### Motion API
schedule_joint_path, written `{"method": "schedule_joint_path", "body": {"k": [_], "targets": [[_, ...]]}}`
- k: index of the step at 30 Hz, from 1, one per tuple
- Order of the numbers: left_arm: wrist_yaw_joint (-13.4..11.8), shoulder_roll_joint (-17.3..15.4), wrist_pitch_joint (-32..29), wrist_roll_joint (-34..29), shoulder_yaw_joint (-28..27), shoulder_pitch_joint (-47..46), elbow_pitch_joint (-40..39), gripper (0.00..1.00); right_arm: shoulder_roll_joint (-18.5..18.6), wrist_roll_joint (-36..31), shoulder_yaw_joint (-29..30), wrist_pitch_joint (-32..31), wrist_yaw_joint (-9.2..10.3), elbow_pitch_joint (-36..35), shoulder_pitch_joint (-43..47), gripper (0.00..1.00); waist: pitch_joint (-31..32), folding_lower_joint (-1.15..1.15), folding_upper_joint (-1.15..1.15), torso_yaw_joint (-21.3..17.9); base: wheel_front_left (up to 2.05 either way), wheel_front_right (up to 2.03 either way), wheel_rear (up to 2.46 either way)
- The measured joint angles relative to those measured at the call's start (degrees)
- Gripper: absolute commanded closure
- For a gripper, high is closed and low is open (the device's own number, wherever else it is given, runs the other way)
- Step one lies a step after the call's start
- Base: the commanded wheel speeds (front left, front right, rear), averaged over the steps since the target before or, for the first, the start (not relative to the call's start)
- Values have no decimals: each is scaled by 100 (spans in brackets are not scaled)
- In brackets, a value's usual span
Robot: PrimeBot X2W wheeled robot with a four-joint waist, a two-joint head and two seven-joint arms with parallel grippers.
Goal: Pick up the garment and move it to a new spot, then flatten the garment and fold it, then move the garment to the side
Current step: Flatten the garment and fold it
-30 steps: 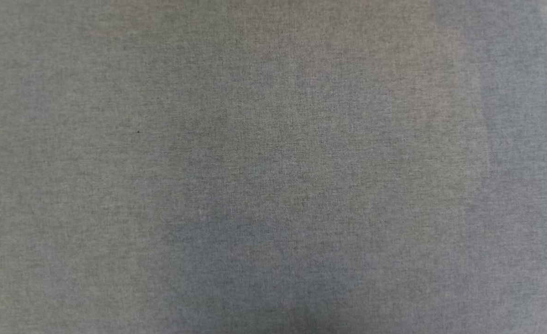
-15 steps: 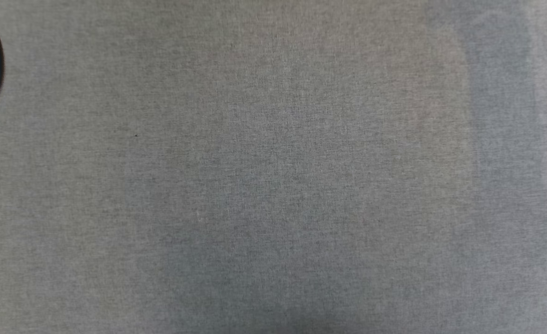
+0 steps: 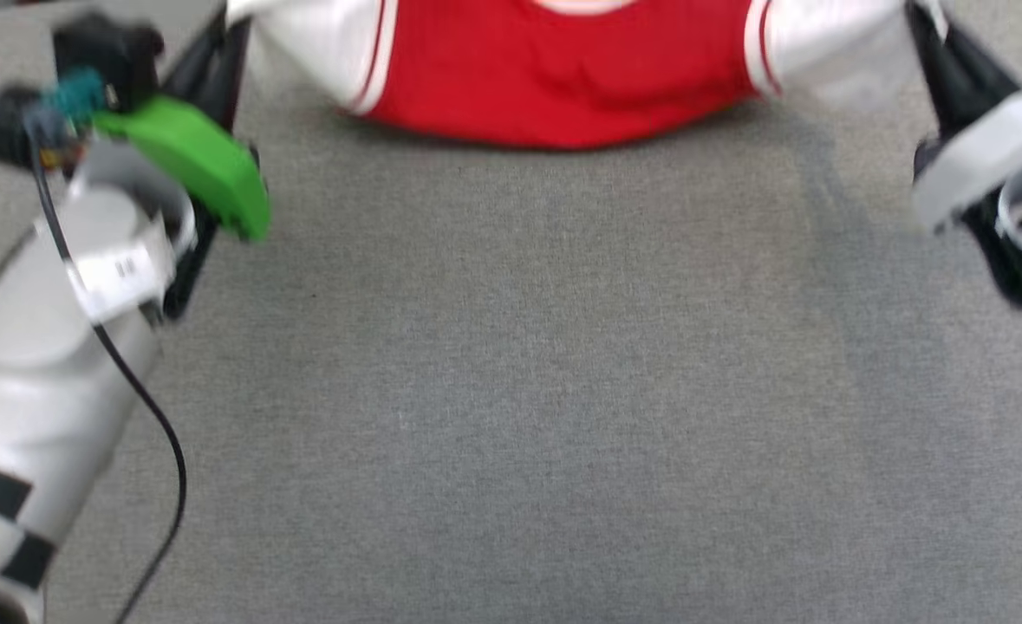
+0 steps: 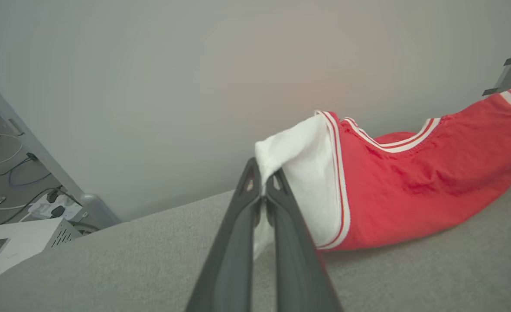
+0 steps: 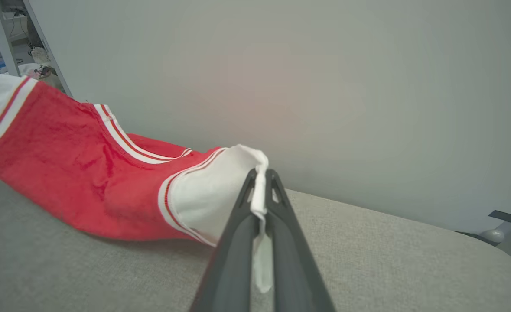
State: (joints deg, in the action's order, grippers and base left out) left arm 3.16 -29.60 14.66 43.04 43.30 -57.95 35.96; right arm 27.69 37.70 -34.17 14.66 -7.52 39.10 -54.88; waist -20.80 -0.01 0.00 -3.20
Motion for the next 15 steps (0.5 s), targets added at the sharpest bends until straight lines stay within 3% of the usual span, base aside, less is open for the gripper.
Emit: {"method": "schedule_joint_path", "body": {"k": [3,15], "targets": [[-88,-89,0,-29,-381,1294,-455,100,174,1,105,1,0,-396,1103,100,448,0,0,48,0,0,0],[-296,19,0,-27,-1061,3691,-725,100,546,364,587,7,0,-870,3379,100,1317,0,0,149,0,0,0]]}}
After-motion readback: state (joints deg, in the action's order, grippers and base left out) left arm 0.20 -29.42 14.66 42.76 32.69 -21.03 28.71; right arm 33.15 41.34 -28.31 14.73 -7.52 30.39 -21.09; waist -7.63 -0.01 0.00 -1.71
